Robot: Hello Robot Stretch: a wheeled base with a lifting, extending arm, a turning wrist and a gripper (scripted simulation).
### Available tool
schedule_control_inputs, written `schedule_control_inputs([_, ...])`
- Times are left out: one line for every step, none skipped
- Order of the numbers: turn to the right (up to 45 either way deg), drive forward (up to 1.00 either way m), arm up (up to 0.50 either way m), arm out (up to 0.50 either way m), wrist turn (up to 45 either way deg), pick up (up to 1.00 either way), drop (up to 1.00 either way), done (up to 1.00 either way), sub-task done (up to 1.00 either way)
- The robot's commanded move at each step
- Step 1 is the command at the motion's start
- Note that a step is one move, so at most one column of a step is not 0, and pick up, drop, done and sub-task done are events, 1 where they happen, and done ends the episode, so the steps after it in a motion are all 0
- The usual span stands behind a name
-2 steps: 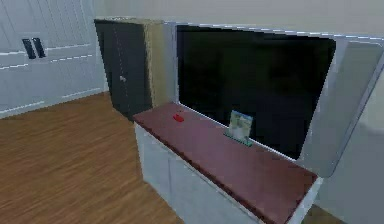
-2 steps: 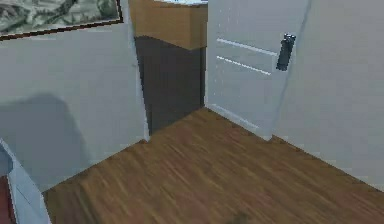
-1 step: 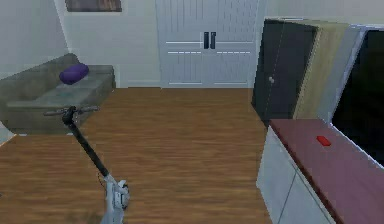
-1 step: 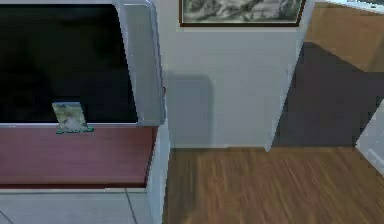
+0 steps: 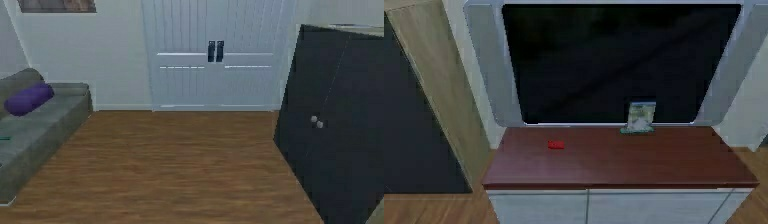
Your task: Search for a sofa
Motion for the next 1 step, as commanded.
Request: schedule_control_inputs([0.0,0.50,0.00,0.00,0.0,0.00,0.00,0.00,0.00])
